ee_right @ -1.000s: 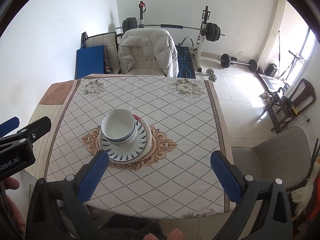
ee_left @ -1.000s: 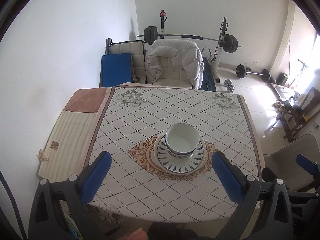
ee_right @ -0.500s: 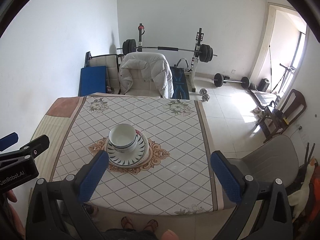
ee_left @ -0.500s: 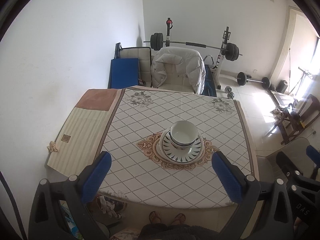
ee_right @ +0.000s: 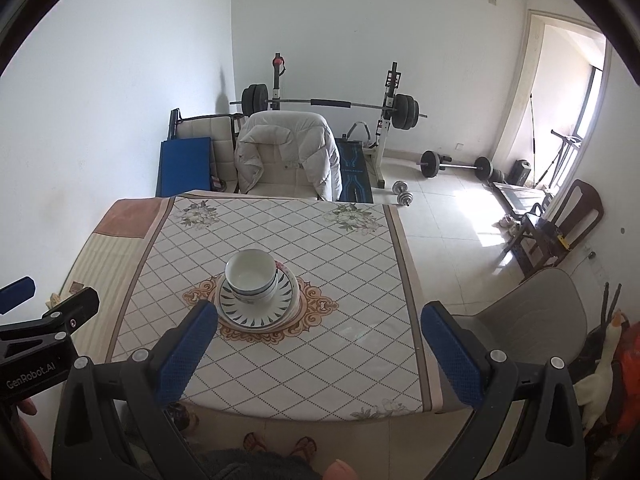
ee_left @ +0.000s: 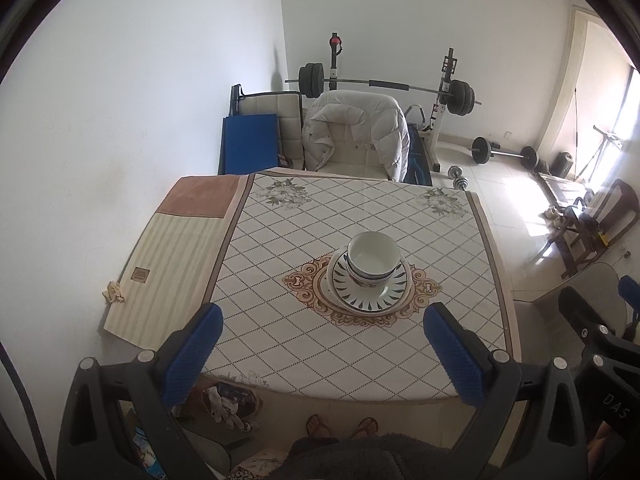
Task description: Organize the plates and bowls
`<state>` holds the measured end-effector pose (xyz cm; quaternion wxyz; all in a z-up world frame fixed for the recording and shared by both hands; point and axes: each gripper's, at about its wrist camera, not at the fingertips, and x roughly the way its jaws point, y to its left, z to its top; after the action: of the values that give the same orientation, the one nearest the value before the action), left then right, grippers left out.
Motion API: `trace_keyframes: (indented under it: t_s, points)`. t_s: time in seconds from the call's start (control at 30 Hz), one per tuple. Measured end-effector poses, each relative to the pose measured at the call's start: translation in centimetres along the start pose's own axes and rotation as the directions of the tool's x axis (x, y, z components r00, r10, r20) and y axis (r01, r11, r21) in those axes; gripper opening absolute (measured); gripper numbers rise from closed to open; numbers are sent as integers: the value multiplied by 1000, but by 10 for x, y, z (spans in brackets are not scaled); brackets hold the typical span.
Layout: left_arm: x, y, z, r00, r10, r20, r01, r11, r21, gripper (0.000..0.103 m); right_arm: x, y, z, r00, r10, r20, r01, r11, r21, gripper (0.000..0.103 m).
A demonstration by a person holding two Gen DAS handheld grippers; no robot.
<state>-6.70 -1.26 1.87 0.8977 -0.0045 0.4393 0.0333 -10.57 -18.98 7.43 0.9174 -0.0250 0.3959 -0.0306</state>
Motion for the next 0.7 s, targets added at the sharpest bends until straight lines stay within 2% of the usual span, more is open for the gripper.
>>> trace_keyframes:
  t_s: [0.7]
  points:
    - [2,4,3,1000,-24,13,23,999,46,103,-4,7,4,999,-33,-3,33,999,32,103]
